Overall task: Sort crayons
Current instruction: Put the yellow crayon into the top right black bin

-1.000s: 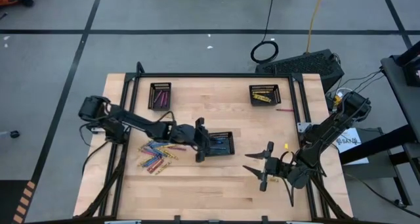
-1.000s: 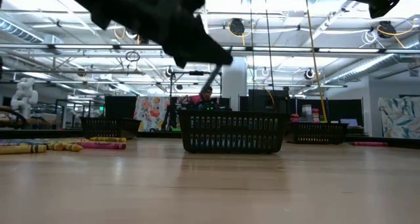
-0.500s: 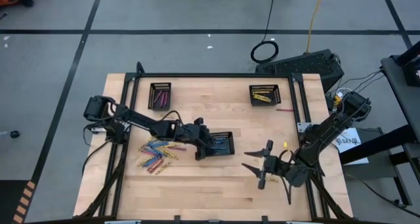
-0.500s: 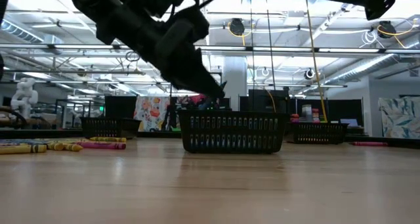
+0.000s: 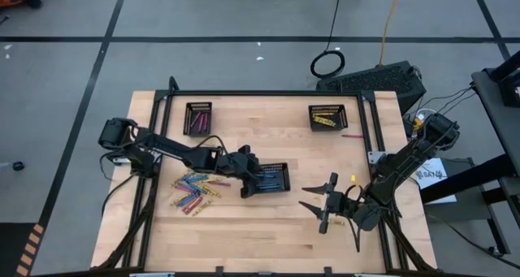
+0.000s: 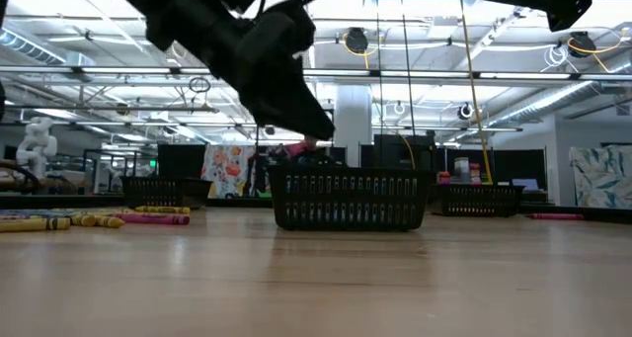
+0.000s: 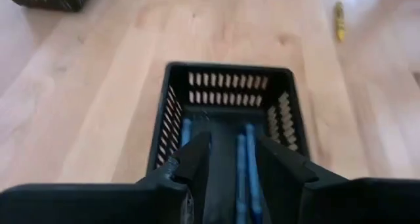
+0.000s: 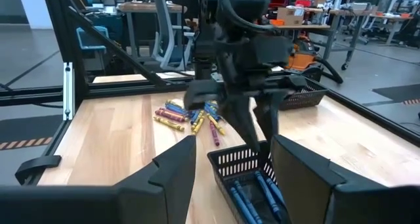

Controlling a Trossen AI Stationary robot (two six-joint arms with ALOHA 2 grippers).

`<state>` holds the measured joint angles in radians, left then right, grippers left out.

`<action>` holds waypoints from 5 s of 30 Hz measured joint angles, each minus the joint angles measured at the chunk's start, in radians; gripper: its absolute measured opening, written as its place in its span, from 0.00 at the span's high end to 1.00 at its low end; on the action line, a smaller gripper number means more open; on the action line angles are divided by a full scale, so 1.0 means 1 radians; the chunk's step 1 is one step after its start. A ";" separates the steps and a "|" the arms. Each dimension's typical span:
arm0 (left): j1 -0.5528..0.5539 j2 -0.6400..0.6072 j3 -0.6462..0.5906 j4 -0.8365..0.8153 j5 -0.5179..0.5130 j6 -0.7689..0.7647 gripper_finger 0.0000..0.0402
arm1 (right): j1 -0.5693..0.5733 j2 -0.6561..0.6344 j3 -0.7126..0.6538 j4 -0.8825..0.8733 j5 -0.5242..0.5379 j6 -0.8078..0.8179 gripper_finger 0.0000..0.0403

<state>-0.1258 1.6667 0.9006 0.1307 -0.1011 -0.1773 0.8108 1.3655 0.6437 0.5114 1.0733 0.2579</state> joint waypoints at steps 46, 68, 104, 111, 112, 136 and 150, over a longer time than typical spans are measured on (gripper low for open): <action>-0.390 -0.201 -0.402 -0.011 -0.206 -0.398 0.69 | -0.068 0.004 0.000 -0.056 -0.004 0.098 0.54; -0.347 -0.201 -0.401 0.357 -0.248 -0.130 0.69 | 0.028 0.026 0.016 -0.731 -0.817 0.798 0.63; -0.345 -0.201 -0.401 0.357 -0.295 -0.122 0.69 | 0.044 0.182 0.021 -0.613 0.180 0.549 1.00; -0.345 -0.201 -0.401 0.354 -0.296 -0.122 0.69 | -0.268 -0.010 0.023 -0.610 -0.202 0.103 1.00; -0.345 -0.201 -0.401 0.351 -0.296 -0.124 0.69 | -0.318 -0.037 0.023 -0.613 -0.259 0.036 1.00; -0.345 -0.201 -0.401 0.350 -0.296 -0.131 0.69 | -1.383 -0.099 0.053 -0.876 -0.719 -0.683 1.00; -0.345 -0.201 -0.401 0.344 -0.297 -0.130 0.69 | -1.573 0.165 0.254 -1.002 -1.001 -0.828 1.00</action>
<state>-0.4713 1.4654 0.4992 0.4749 -0.3976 -0.3074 -0.7626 1.5309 0.8974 -0.4911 0.0727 -0.5701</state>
